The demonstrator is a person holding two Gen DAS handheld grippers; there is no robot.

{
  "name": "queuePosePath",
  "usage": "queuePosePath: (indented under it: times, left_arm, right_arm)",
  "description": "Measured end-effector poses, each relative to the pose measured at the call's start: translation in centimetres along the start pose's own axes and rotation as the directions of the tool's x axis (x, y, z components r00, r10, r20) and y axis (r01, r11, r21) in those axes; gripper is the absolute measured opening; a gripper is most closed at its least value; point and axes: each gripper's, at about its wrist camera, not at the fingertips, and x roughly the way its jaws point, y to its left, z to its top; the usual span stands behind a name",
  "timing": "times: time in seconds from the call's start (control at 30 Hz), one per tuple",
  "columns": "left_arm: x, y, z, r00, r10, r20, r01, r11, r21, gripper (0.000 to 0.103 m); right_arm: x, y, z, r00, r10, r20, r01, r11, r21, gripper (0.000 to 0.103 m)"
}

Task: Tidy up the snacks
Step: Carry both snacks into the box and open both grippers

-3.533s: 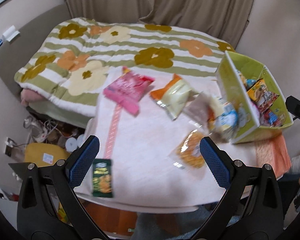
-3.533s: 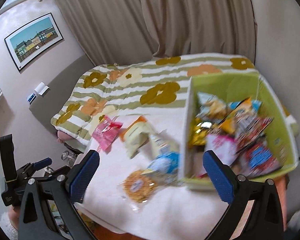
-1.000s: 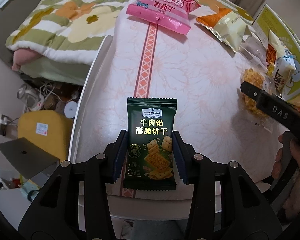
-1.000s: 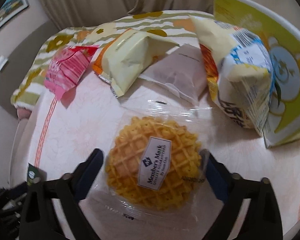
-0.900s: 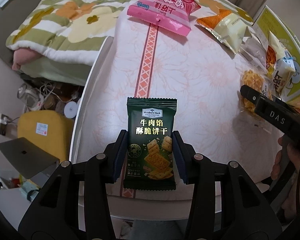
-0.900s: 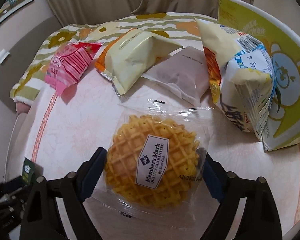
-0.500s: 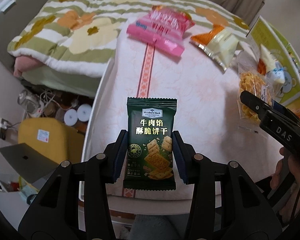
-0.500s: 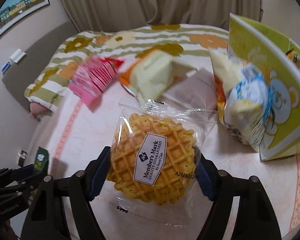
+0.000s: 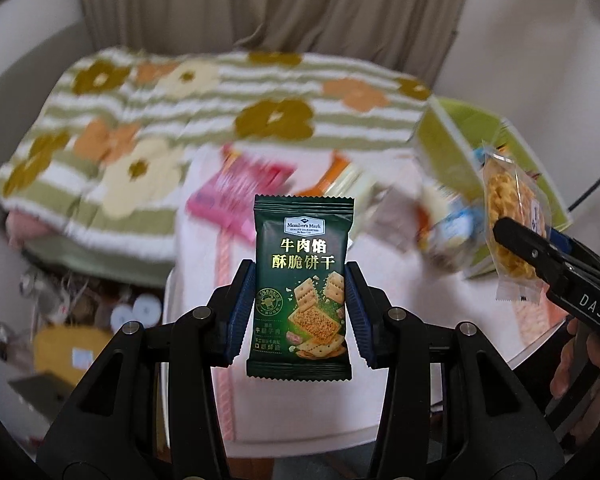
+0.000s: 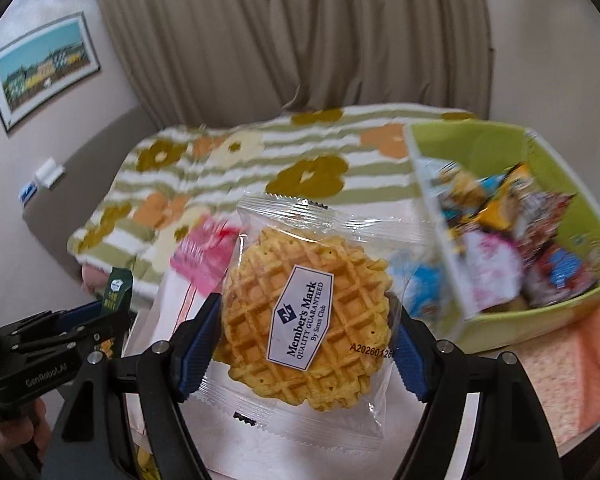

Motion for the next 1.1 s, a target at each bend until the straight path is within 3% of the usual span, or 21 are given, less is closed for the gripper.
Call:
queuePosePath:
  times: [0.23, 0.47, 0.7, 1.0, 1.03, 1.1]
  left_arm:
    - [-0.2, -7.0, 4.6, 0.995, -0.070, 0.071, 0.067, 0.997, 0.048, 0.041]
    - [2.4, -16.1, 8.1, 0.987, -0.132, 0.088, 0.126, 0.989, 0.071, 0.041]
    - [7.7, -24.7, 10.0, 0.983, -0.184, 0.007, 0.183, 0.981, 0.065, 0.041]
    - [13.7, -30.9, 9.4, 0.985, -0.124, -0.116, 0.137, 0.985, 0.109, 0.041]
    - [14.1, -31.2, 9.3, 0.986, -0.118, -0.120, 0.131, 0.985, 0.112, 0.042]
    - [14.7, -31.4, 9.0, 0.986, -0.090, -0.143, 0.107, 0.987, 0.116, 0.055]
  right_arm:
    - [-3.5, -6.5, 3.2, 0.997, -0.048, 0.058, 0.047, 0.998, 0.031, 0.073]
    - [-4.7, -14.5, 5.7, 0.997, -0.054, 0.053, 0.053, 0.998, 0.019, 0.073]
    - [-4.5, -21.6, 6.9, 0.998, -0.062, 0.011, 0.061, 0.998, 0.031, 0.073]
    - [-2.9, -26.5, 6.9, 0.999, -0.018, -0.048, 0.021, 0.997, 0.077, 0.073]
    - [-2.8, -26.8, 7.0, 0.999, -0.015, -0.048, 0.018, 0.997, 0.079, 0.073]
    - [-2.7, -27.4, 6.9, 0.999, -0.009, -0.045, 0.013, 0.996, 0.090, 0.073]
